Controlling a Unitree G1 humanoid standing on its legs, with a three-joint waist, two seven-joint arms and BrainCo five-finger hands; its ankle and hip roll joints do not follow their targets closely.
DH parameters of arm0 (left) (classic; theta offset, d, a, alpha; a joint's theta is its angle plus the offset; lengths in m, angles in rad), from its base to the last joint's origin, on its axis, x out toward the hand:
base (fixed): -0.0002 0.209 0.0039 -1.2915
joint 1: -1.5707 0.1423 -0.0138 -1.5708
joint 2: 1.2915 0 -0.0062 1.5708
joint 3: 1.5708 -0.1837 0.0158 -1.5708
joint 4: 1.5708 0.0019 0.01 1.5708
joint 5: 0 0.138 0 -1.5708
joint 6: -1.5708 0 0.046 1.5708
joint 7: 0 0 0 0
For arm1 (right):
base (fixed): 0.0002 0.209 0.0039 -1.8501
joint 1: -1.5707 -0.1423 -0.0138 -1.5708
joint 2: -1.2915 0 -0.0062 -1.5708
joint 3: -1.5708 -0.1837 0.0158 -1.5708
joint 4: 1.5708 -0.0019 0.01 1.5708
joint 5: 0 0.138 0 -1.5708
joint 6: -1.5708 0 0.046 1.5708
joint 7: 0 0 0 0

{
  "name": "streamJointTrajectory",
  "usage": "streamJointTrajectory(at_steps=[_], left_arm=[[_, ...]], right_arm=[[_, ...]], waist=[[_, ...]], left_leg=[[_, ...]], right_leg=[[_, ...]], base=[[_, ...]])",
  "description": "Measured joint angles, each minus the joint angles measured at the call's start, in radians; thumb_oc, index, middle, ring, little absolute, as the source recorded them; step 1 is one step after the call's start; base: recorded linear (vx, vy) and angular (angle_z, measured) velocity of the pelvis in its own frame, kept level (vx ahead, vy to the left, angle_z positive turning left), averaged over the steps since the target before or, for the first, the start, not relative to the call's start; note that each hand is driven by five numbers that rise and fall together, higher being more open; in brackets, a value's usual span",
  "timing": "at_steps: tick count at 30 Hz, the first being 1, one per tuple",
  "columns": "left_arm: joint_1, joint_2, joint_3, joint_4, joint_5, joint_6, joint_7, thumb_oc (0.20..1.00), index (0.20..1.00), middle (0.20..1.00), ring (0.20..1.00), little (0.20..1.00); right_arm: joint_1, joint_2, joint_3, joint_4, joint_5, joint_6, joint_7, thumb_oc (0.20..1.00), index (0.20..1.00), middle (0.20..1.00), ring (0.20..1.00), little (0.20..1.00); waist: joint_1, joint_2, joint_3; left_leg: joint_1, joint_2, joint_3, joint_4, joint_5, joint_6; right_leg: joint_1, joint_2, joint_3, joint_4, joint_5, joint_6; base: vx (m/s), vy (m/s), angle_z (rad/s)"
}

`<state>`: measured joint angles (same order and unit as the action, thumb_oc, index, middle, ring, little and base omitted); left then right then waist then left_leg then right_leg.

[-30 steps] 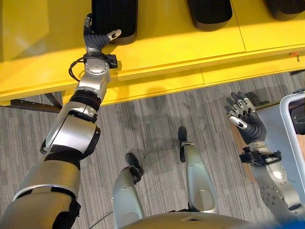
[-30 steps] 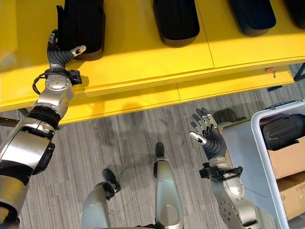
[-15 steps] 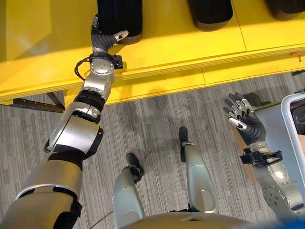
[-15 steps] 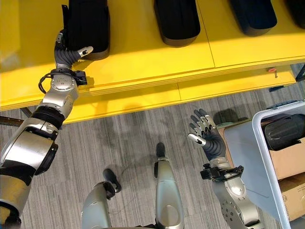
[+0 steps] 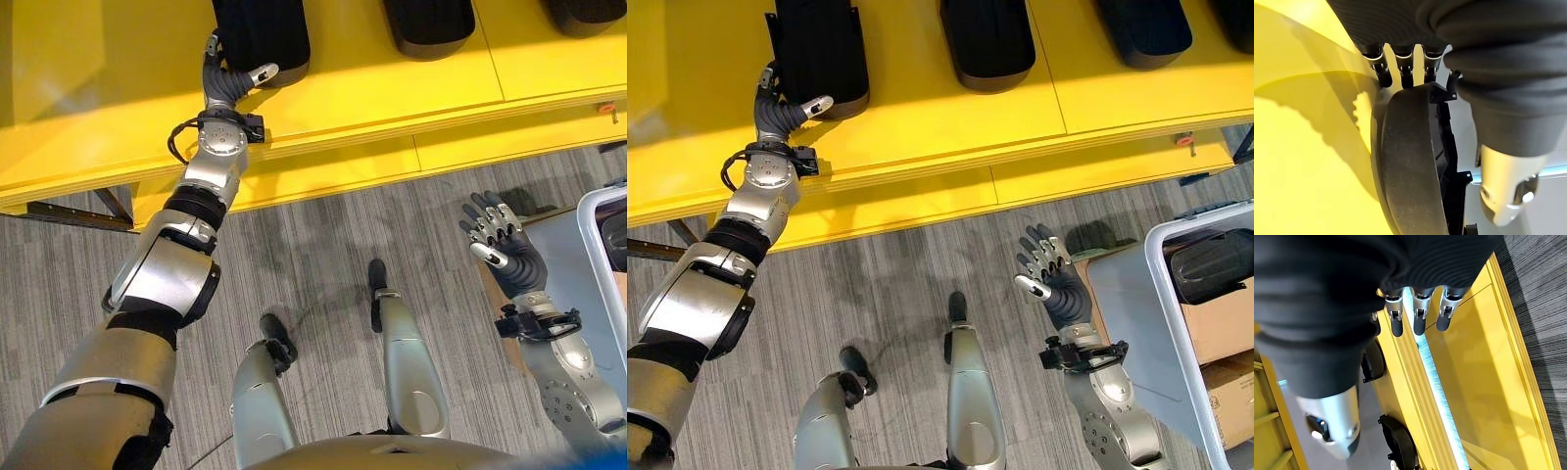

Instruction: Move parts from the plastic box to the shelf.

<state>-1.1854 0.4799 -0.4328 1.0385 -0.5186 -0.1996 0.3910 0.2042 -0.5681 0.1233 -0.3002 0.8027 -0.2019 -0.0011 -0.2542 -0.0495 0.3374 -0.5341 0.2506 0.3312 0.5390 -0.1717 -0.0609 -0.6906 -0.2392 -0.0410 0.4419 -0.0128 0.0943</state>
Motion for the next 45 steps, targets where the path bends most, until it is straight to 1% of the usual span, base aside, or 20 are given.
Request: streamJointTrajectory(at_steps=[6, 11, 12, 17, 23, 25, 29, 30, 31, 33, 34, 35, 36, 37, 39, 42, 44, 45], left_arm=[[0.0, 0.004, 0.002, 0.0, 0.0, 0.0, 0.0, 1.0, 1.0, 1.0, 1.0, 1.0], [0.002, 0.019, 0.005, -0.005, -0.001, -0.001, 0.004, 1.0, 1.0, 1.0, 1.0, 1.0], [0.026, 0.046, 0.014, -0.042, -0.002, -0.002, 0.004, 1.0, 1.0, 1.0, 1.0, 1.0], [0.077, 0.12, 0.049, -0.082, -0.003, -0.003, 0.006, 1.0, 1.0, 1.0, 1.0, 1.0], [0.118, 0.175, 0.056, -0.168, -0.002, -0.005, 0.007, 1.0, 1.0, 1.0, 1.0, 1.0], [0.166, 0.18, 0.091, -0.238, -0.002, -0.009, 0.008, 1.0, 1.0, 1.0, 1.0, 1.0], [0.288, 0.187, 0.108, -0.404, -0.002, -0.026, 0.003, 1.0, 1.0, 1.0, 1.0, 1.0], [0.35, 0.187, 0.146, -0.483, -0.003, -0.025, 0.001, 1.0, 1.0, 1.0, 1.0, 1.0], [0.439, 0.187, 0.183, -0.602, -0.003, -0.03, -0.003, 1.0, 1.0, 1.0, 1.0, 1.0], [0.559, 0.186, 0.222, -0.75, -0.003, -0.036, -0.021, 1.0, 1.0, 1.0, 1.0, 1.0], [0.649, 0.179, 0.254, -0.838, -0.003, -0.051, -0.037, 1.0, 1.0, 1.0, 1.0, 1.0], [0.699, 0.167, 0.265, -0.877, -0.003, -0.063, -0.045, 1.0, 1.0, 1.0, 1.0, 1.0], [0.777, 0.151, 0.314, -0.952, -0.005, -0.069, -0.074, 1.0, 1.0, 1.0, 1.0, 1.0], [0.841, 0.138, 0.343, -1.014, -0.005, -0.075, -0.086, 1.0, 1.0, 1.0, 1.0, 1.0], [0.939, 0.108, 0.35, -1.057, -0.006, -0.083, -0.127, 1.0, 1.0, 1.0, 1.0, 1.0], [1.055, 0.054, 0.357, -1.082, -0.019, -0.087, -0.179, 1.0, 1.0, 1.0, 1.0, 1.0], [1.098, 0.043, 0.354, -1.083, -0.019, -0.079, -0.223, 1.0, 1.0, 1.0, 1.0, 1.0], [1.125, 0.042, 0.356, -1.081, 0.004, -0.078, -0.232, 1.0, 1.0, 1.0, 1.0, 1.0]], right_arm=[[0.002, 0.0, 0.0, 0.0, 0.0, 0.0, 0.003, 1.0, 1.0, 1.0, 1.0, 1.0], [0.034, 0.0, -0.003, 0.0, 0.0, 0.001, 0.014, 1.0, 1.0, 1.0, 1.0, 1.0], [0.034, 0.0, -0.002, 0.0, 0.0, 0.002, 0.018, 1.0, 1.0, 1.0, 1.0, 1.0], [0.036, -0.001, -0.002, 0.0, 0.001, 0.007, 0.02, 1.0, 1.0, 1.0, 1.0, 1.0], [0.035, -0.001, -0.002, 0.0, 0.001, 0.01, 0.026, 1.0, 1.0, 1.0, 1.0, 1.0], [0.034, -0.001, -0.002, 0.0, 0.001, 0.01, 0.028, 1.0, 1.0, 1.0, 1.0, 1.0], [0.029, 0.004, -0.004, 0.002, 0.001, 0.013, 0.029, 1.0, 1.0, 1.0, 1.0, 1.0], [0.023, 0.01, -0.004, 0.003, 0.0, 0.014, 0.029, 1.0, 1.0, 1.0, 1.0, 1.0], [0.02, 0.014, -0.004, 0.007, 0.0, 0.017, 0.028, 1.0, 1.0, 1.0, 1.0, 1.0], [0.018, 0.016, -0.006, 0.014, -0.002, 0.023, 0.026, 1.0, 1.0, 1.0, 1.0, 1.0], [0.017, 0.02, -0.01, 0.018, -0.002, 0.023, 0.026, 1.0, 1.0, 1.0, 1.0, 1.0], [0.02, 0.02, -0.016, 0.025, -0.002, 0.023, 0.026, 1.0, 1.0, 1.0, 1.0, 1.0], [0.013, 0.021, -0.04, 0.028, -0.003, 0.031, 0.028, 1.0, 1.0, 1.0, 1.0, 1.0], [0.017, 0.023, -0.049, 0.028, -0.003, 0.033, 0.027, 1.0, 1.0, 1.0, 1.0, 1.0], [0.039, 0.034, -0.081, 0.041, -0.003, 0.037, 0.029, 1.0, 1.0, 1.0, 1.0, 1.0], [0.049, 0.041, -0.103, 0.053, -0.003, 0.04, 0.037, 1.0, 1.0, 1.0, 1.0, 1.0], [0.055, 0.046, -0.127, 0.064, -0.004, 0.048, 0.039, 1.0, 1.0, 1.0, 1.0, 1.0], [0.059, 0.048, -0.131, 0.072, -0.007, 0.047, 0.039, 1.0, 1.0, 1.0, 1.0, 1.0]], waist=[[0.007, 0.003, -0.002], [0.025, 0.014, -0.008], [0.027, 0.015, -0.009], [0.028, 0.015, -0.011], [0.051, 0.016, -0.011], [0.056, 0.016, -0.011], [0.065, 0.016, -0.011], [0.065, 0.016, -0.011], [0.066, 0.016, -0.011], [0.074, 0.016, -0.011], [0.083, 0.016, -0.011], [0.084, 0.018, -0.012], [0.101, 0.025, -0.016], [0.102, 0.026, -0.017], [0.106, 0.034, -0.026], [0.105, 0.056, -0.069], [0.101, 0.06, -0.074], [0.098, 0.061, -0.082]], left_leg=[[-0.007, 0.001, -0.002, 0.005, -0.003, 0.003], [-0.008, 0.002, -0.002, 0.006, -0.004, 0.003], [-0.009, 0.002, -0.003, 0.008, -0.006, 0.002], [-0.009, 0.002, -0.006, 0.013, -0.009, 0.003], [-0.007, 0.002, -0.008, 0.012, -0.009, 0.003], [-0.005, 0.001, -0.01, 0.012, -0.009, 0.003], [0.012, -0.003, -0.012, 0.005, -0.008, 0.001], [0.023, -0.004, -0.009, 0.0, -0.007, 0.0], [0.041, -0.004, -0.008, -0.006, -0.006, -0.001], [0.08, -0.003, -0.008, -0.019, -0.005, -0.003], [0.116, -0.003, -0.008, -0.035, -0.004, -0.005], [0.143, -0.002, -0.009, -0.044, -0.005, -0.009], [0.184, 0.006, -0.01, -0.072, 0.001, -0.022], [0.215, 0.006, -0.009, -0.094, 0.007, -0.031], [0.296, 0.013, -0.008, -0.145, 0.019, -0.042], [0.353, 0.025, 0.015, -0.213, 0.034, -0.05], [0.404, 0.028, 0.035, -0.259, 0.059, -0.064], [0.43, 0.03, 0.048, -0.28, 0.069, -0.073]], right_leg=[[-0.001, 0.0, 0.001, -0.002, 0.002, 0.005], [-0.001, 0.0, 0.001, -0.002, 0.002, 0.005], [-0.002, 0.0, 0.001, 0.0, 0.001, 0.006], [-0.002, -0.001, 0.001, 0.01, -0.005, 0.005], [-0.001, -0.002, 0.0, 0.015, -0.007, 0.005], [-0.001, -0.004, 0.0, 0.026, -0.012, 0.003], [0.003, -0.007, -0.001, 0.049, -0.023, 0.001], [0.008, -0.007, -0.001, 0.053, -0.025, -0.001], [0.019, -0.007, -0.001, 0.061, -0.037, -0.001], [0.047, -0.006, -0.002, 0.071, -0.052, -0.002], [0.075, -0.002, -0.002, 0.071, -0.064, -0.007], [0.1, 0.001, -0.003, 0.07, -0.077, -0.005], [0.133, 0.008, -0.015, 0.066, -0.083, -0.008], [0.159, 0.014, -0.018, 0.054, -0.084, -0.009], [0.23, 0.028, -0.027, 0.036, -0.094, -0.013], [0.259, 0.051, -0.032, 0.007, -0.101, -0.009], [0.278, 0.068, -0.026, 0.004, -0.099, -0.022], [0.286, 0.076, -0.023, 0.003, -0.102, -0.027]], base=[[0.0, 0.0, 0.0], [0.0, 0.0, 0.0], [0.0, 0.0, 0.0], [0.0, 0.0, 0.01], [0.0, 0.0, 0.0], [0.0, -0.018, 0.05], [0.0, -0.005, 0.03], [0.02, -0.042, -0.05], [0.03, -0.052, -0.02], [0.04, -0.055, -0.01], [-0.03, -0.083, -0.03], [0.01, -0.118, -0.03], [0.01, -0.15, -0.01], [0.08, -0.135, -0.04], [0.05, -0.102, -0.03], [0.05, -0.074, -0.18], [0.08, -0.137, -0.27], [0.03, -0.079, -0.24]])
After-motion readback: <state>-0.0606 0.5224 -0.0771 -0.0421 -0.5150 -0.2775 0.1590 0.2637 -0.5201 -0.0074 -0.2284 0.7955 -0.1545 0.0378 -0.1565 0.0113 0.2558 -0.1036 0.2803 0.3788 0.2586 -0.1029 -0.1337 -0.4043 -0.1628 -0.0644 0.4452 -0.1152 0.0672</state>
